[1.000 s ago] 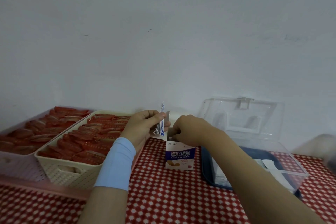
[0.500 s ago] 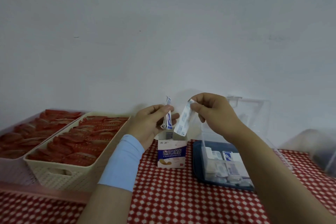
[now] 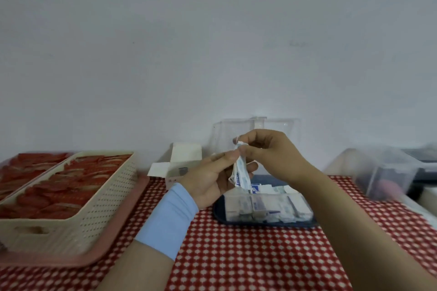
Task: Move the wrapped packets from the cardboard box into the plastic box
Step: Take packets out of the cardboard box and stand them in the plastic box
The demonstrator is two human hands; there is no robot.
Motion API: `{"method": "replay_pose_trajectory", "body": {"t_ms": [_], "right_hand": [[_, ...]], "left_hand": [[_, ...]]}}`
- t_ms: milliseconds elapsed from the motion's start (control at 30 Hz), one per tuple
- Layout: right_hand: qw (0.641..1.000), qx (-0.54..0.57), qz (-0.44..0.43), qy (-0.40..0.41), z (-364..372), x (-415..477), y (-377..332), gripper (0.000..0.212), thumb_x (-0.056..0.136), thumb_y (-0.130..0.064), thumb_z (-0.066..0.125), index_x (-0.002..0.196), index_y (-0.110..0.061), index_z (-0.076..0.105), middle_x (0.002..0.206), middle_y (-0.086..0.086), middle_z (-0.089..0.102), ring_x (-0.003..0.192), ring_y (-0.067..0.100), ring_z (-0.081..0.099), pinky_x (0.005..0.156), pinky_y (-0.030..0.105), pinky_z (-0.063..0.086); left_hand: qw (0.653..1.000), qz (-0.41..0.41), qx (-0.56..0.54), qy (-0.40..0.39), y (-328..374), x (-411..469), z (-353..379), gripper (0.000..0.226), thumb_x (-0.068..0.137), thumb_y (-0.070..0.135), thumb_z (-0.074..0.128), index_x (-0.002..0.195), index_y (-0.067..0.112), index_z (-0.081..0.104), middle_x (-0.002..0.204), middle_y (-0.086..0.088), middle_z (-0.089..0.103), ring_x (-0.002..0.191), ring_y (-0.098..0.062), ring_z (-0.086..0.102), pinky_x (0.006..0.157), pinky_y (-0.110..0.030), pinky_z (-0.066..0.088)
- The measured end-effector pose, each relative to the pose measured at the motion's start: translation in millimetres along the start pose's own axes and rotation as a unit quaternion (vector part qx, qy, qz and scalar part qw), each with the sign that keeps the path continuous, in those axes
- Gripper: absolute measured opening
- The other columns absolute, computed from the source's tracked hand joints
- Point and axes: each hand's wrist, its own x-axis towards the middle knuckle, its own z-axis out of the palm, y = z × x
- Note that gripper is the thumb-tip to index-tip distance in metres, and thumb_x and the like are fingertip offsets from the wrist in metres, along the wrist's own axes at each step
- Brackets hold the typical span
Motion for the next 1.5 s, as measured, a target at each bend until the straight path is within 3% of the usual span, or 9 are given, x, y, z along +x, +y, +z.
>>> {"method": "replay_pose_trajectory", "body": {"t_ms": [267, 400, 667, 800, 933, 1200, 1300, 1400, 1500], "right_hand": [[0.999, 0.04, -0.009, 0.035, -29.9, -6.4, 9.5, 0.03, 0.088, -0.001, 0.072, 0.114, -0.014, 0.067, 0.079, -0.01, 0.062, 0.068, 0.005, 0.063, 0.07, 0.019, 0.051], [0.997, -0.066, -0.022, 0.026, -38.3, -8.8, 10.2, 0.05, 0.091, -0.016, 0.07, 0.136, -0.029, 0.055, 0.118, -0.015, 0.061, 0.1, 0.003, 0.064, 0.084, 0.022, 0.053], [0.98, -0.187, -0.065, -0.034, -31.7, -13.0, 10.2, 0.057, 0.059, -0.029, 0.094, 0.1, -0.024, 0.055, 0.132, -0.02, 0.051, 0.11, -0.023, 0.044, 0.082, -0.003, 0.038], [0.978, -0.192, -0.085, -0.012, -28.5, -12.0, 11.0, 0.043, 0.065, -0.031, 0.09, 0.089, -0.02, 0.056, 0.13, -0.019, 0.053, 0.11, -0.018, 0.048, 0.078, 0.011, 0.044], [0.972, -0.215, -0.07, -0.061, -26.1, -14.3, 6.2, 0.075, 0.056, -0.032, 0.095, 0.115, -0.02, 0.052, 0.132, -0.018, 0.046, 0.107, -0.001, 0.054, 0.083, 0.025, 0.055], [0.978, -0.193, -0.023, -0.078, -28.2, -16.6, 4.5, 0.055, 0.06, -0.037, 0.092, 0.096, -0.03, 0.052, 0.132, -0.025, 0.053, 0.101, 0.003, 0.063, 0.088, 0.031, 0.056], [0.994, -0.056, -0.001, -0.099, -36.3, -16.4, 3.2, 0.039, 0.081, -0.03, 0.075, 0.113, -0.025, 0.053, 0.122, -0.004, 0.062, 0.098, 0.019, 0.065, 0.086, 0.036, 0.057], [0.998, 0.006, 0.017, -0.066, -43.4, -13.5, 3.6, 0.034, 0.096, -0.016, 0.059, 0.13, -0.02, 0.056, 0.098, 0.007, 0.064, 0.079, 0.01, 0.064, 0.082, 0.028, 0.051], [0.995, -0.06, 0.046, -0.061, -48.4, -10.6, 6.5, 0.019, 0.099, -0.015, 0.059, 0.111, -0.019, 0.073, 0.093, 0.008, 0.074, 0.082, 0.011, 0.066, 0.095, 0.036, 0.054]], "left_hand": [[0.999, -0.014, 0.018, -0.042, -1.6, 15.2, 28.6, 0.055, 0.087, 0.025, 0.059, 0.131, -0.007, 0.054, 0.102, -0.009, 0.072, 0.088, -0.021, 0.072, 0.076, -0.032, 0.06], [1.0, 0.017, -0.008, 0.006, -1.4, 27.8, 36.0, 0.054, 0.082, 0.027, 0.066, 0.126, -0.002, 0.056, 0.104, -0.013, 0.068, 0.083, -0.023, 0.072, 0.069, -0.031, 0.059], [0.999, 0.031, 0.002, 0.015, -13.8, 33.9, 33.5, 0.055, 0.085, 0.031, 0.067, 0.128, -0.003, 0.058, 0.117, -0.017, 0.068, 0.096, -0.024, 0.071, 0.072, -0.035, 0.06], [0.999, 0.026, -0.019, -0.004, -17.8, 35.4, 30.6, 0.03, 0.083, 0.029, 0.063, 0.103, 0.008, 0.068, 0.102, -0.008, 0.07, 0.083, -0.018, 0.073, 0.065, -0.029, 0.059], [0.999, 0.026, -0.036, -0.015, -15.2, 34.2, 32.5, 0.048, 0.087, 0.034, 0.061, 0.126, 0.007, 0.064, 0.111, -0.008, 0.071, 0.094, -0.02, 0.072, 0.069, -0.031, 0.059], [0.999, 0.018, -0.02, -0.045, -14.0, 28.1, 31.9, 0.038, 0.087, 0.029, 0.062, 0.115, 0.005, 0.066, 0.102, -0.009, 0.072, 0.087, -0.018, 0.071, 0.066, -0.028, 0.059], [0.999, 0.014, -0.011, -0.051, -14.1, 26.0, 27.3, 0.033, 0.087, 0.025, 0.061, 0.112, 0.005, 0.068, 0.105, -0.012, 0.072, 0.089, -0.022, 0.072, 0.071, -0.032, 0.061], [0.997, 0.002, 0.012, -0.077, -13.1, 20.8, 24.7, 0.032, 0.084, 0.024, 0.059, 0.108, 0.005, 0.063, 0.099, -0.006, 0.075, 0.079, -0.023, 0.074, 0.061, -0.031, 0.061], [0.994, -0.01, 0.038, -0.098, -10.3, 16.4, 24.9, 0.035, 0.084, 0.024, 0.057, 0.112, 0.003, 0.058, 0.096, -0.004, 0.075, 0.075, -0.021, 0.074, 0.059, -0.032, 0.061]]}}
